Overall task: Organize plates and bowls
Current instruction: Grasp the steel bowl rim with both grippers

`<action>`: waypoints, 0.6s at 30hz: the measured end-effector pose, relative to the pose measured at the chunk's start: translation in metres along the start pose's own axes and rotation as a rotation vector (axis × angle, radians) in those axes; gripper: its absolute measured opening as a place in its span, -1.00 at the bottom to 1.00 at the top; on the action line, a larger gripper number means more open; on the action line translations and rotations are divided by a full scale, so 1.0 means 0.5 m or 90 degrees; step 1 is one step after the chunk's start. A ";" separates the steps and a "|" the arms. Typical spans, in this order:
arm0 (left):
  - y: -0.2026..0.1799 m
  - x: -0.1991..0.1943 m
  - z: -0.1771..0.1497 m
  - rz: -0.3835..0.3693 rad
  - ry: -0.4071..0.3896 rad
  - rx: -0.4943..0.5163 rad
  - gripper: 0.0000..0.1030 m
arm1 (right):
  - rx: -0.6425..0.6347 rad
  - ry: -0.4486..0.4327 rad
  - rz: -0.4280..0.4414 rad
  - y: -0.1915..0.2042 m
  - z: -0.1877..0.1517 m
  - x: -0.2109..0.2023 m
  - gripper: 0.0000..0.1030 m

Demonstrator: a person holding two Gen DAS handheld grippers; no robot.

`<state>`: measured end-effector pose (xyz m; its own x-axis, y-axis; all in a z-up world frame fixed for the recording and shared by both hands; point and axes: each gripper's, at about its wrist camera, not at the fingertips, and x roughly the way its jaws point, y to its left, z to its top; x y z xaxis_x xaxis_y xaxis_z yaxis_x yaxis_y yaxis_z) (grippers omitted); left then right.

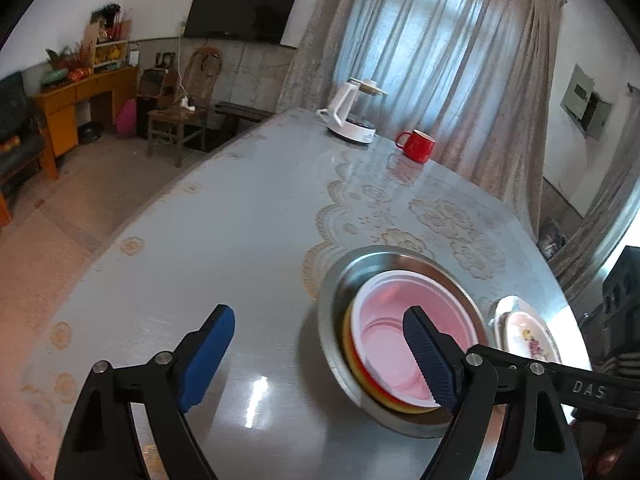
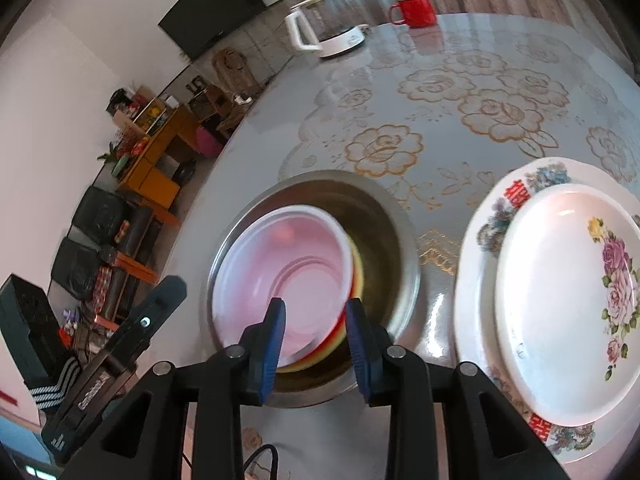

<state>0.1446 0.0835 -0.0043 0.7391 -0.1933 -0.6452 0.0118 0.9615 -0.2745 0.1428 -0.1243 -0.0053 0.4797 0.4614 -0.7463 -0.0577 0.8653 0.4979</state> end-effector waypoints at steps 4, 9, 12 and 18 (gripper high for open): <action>0.021 -0.012 -0.004 0.017 -0.017 -0.010 0.72 | -0.028 0.040 -0.021 0.021 -0.003 0.018 -0.31; 0.041 -0.015 -0.005 0.024 -0.013 -0.020 0.73 | -0.082 0.039 -0.078 0.049 0.004 0.039 -0.25; 0.040 -0.015 -0.009 0.022 -0.006 -0.015 0.73 | -0.125 -0.001 -0.133 0.060 0.016 0.046 -0.25; 0.043 0.000 -0.021 0.023 0.014 -0.002 0.74 | -0.057 -0.043 -0.085 0.024 0.028 0.000 -0.25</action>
<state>0.1380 0.1023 -0.0177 0.7241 -0.1628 -0.6702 -0.0165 0.9674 -0.2528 0.1547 -0.1168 0.0068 0.5461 0.3290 -0.7704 -0.0653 0.9336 0.3524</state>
